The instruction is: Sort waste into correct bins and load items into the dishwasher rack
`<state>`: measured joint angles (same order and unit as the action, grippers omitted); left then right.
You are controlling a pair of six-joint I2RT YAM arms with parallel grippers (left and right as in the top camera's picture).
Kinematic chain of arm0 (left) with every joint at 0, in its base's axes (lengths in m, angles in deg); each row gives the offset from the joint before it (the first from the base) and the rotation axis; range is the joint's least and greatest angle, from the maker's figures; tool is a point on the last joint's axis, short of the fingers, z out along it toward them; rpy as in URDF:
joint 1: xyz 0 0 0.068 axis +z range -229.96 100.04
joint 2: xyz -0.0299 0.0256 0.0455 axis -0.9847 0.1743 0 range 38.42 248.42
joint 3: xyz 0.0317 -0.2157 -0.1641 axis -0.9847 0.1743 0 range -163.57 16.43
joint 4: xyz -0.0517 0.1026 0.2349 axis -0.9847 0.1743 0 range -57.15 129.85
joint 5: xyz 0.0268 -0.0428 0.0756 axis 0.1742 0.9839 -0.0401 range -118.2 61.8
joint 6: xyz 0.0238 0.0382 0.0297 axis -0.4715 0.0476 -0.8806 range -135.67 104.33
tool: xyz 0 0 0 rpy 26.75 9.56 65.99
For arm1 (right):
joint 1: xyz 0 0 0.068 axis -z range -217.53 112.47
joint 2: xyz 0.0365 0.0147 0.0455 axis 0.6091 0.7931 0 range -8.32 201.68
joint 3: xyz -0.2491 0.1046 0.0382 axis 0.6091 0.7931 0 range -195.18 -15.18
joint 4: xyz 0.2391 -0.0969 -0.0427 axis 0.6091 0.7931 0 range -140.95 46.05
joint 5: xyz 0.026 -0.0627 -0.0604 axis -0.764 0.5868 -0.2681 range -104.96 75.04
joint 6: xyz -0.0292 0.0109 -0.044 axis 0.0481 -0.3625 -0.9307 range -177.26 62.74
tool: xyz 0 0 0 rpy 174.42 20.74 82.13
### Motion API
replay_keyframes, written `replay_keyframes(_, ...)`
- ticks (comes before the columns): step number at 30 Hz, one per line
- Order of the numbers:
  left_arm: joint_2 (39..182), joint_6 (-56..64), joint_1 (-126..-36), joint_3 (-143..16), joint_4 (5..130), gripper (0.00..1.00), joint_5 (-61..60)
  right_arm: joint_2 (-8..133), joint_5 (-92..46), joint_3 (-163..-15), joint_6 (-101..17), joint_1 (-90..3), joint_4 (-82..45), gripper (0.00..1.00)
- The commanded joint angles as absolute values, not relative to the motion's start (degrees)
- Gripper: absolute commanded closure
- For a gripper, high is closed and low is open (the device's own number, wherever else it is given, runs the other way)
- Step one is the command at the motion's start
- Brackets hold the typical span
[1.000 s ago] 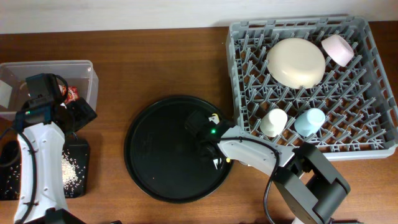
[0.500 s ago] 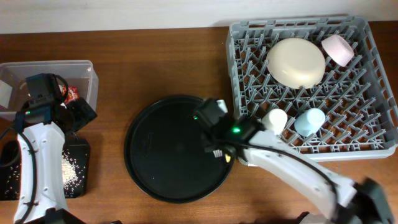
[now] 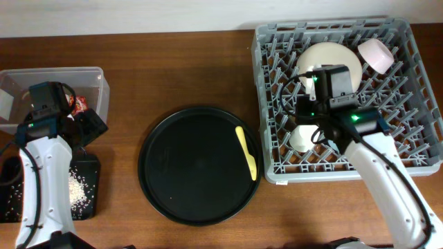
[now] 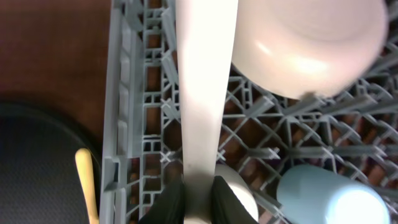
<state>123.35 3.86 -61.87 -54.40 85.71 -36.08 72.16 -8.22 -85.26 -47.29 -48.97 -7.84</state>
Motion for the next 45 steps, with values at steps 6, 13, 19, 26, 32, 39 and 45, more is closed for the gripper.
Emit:
replay_keyframes(6,123.4,4.6,-61.8,-54.9,85.6,0.01,-35.9,85.7,-9.4,-86.3,-57.9,-48.8,-20.6,0.84)
replay_keyframes(13,123.4,4.6,-61.8,-54.9,85.6,0.01,-35.9,89.6,-9.3,-86.3,-57.9,-48.7,-23.2,0.84)
replay_keyframes(19,123.4,4.6,-61.8,-54.9,85.6,0.01,-35.9,89.6,-9.3,-86.3,-57.9,-48.7,-23.1,0.45)
replay_keyframes(26,123.4,4.6,-61.8,-54.9,85.6,0.01,-35.9,84.1,-9.5,-97.1,-57.9,-49.8,-8.4,0.44)
replay_keyframes(32,123.4,4.6,-61.8,-54.9,85.6,0.01,-35.9,83.1,-28.8,-104.8,-57.9,-58.0,6.1,0.02)
replay_keyframes(39,123.4,4.6,-61.8,-54.9,85.6,0.01,-35.9,87.4,-31.6,-101.1,-56.3,-68.4,6.7,0.48)
replay_keyframes(45,123.4,4.6,-61.8,-54.9,85.6,0.01,-35.9,97.6,-21.7,-98.6,-51.0,-74.8,5.2,0.56)
